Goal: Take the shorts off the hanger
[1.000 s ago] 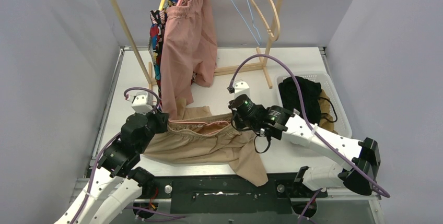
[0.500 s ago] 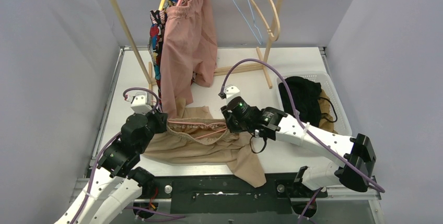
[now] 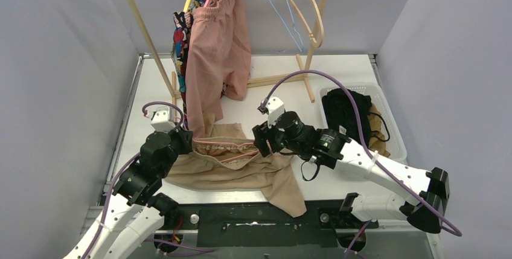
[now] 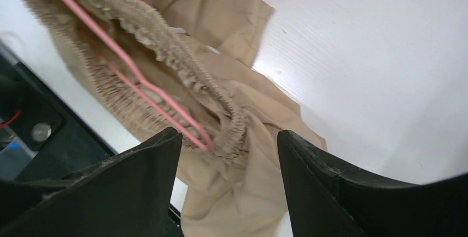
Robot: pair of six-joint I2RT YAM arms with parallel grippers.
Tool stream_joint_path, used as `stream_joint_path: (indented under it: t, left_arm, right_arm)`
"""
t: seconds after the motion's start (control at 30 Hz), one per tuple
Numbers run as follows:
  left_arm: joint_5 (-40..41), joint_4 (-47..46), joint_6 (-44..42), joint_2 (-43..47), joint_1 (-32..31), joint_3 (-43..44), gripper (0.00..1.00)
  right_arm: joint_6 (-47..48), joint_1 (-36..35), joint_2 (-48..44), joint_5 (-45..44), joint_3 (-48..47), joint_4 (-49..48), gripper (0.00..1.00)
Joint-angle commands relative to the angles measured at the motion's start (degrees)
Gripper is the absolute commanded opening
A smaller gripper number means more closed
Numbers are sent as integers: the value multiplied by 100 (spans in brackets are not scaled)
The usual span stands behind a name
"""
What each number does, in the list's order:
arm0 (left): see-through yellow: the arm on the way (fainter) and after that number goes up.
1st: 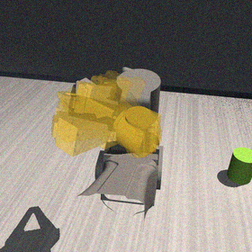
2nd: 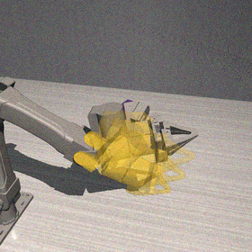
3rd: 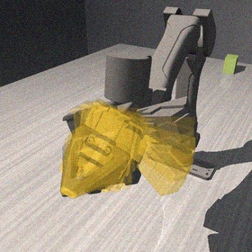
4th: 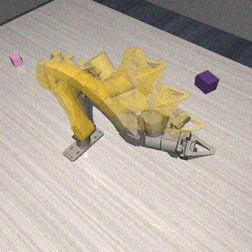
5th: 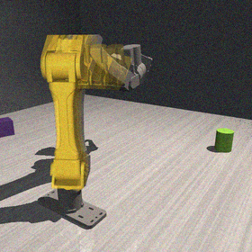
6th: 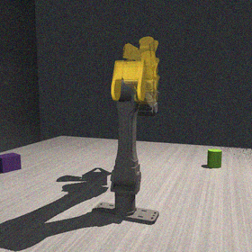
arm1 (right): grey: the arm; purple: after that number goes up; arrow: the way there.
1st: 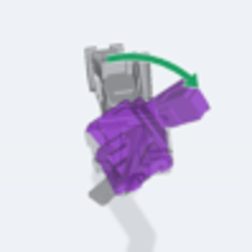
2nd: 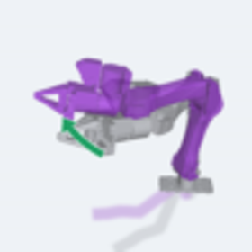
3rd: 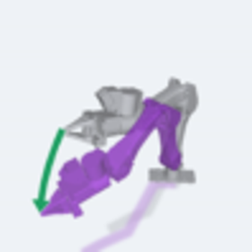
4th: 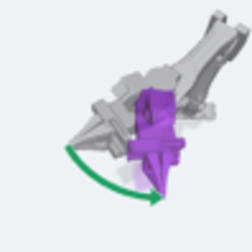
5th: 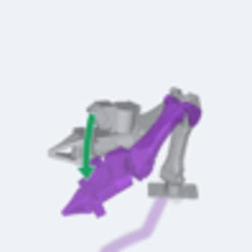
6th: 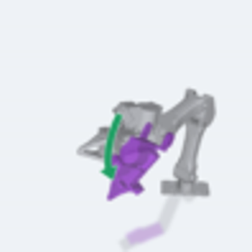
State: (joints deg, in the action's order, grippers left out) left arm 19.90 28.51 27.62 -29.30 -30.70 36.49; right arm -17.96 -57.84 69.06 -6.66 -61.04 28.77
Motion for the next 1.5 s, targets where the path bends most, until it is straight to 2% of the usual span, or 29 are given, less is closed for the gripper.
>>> stream_joint_path:
  t: [0.0, 0.2, 0.43, 0.67, 0.73, 1.0, 1.13, 1.17, 1.23, 1.3, 1.4, 1.47]
  left_arm:
    - [-76, -286, -81, 58, -9, -1, 0]
    - [-322, -469, -173, 163, -15, -51, 0]
    - [-373, -505, -186, 227, -12, -72, 0]
    - [-368, -487, -195, 164, -12, -63, 0]
    - [-356, -479, -195, 167, -14, -65, 0]
    - [-342, -462, -203, 179, -14, -66, 0]
    - [-402, -441, -253, 203, -14, -56, 0]
    - [-438, -436, -268, 212, -7, -48, 1]
    - [-529, -430, -318, 230, -15, -39, 13]
    - [-602, -417, -327, 254, -14, -37, 34]
    - [-656, -393, -344, 284, -14, -22, 50]
    - [-678, -367, -345, 298, -13, -4, 56]
  right_arm:
    - [707, -27, -144, 1181, 178, -834, 65]
    - [1227, 102, 366, 2514, -73, -701, 64]
    - [1320, 358, 543, 3401, -239, -435, 52]
    - [1310, 456, 432, 3649, -111, -469, 22]
    - [1303, 471, 425, 3665, -103, -490, 16]
    - [1293, 539, 380, 3588, -145, -531, 1]
    - [1272, 564, 224, 3586, -114, -569, 0]
    - [1282, 571, 182, 3632, -96, -583, 0]
    - [1286, 582, 96, 3706, -49, -592, 0]
    - [1265, 597, -16, 3732, 12, -605, 0]
    - [1202, 639, -147, 3693, 118, -636, 0]
    - [1138, 687, -247, 3651, 192, -664, 0]
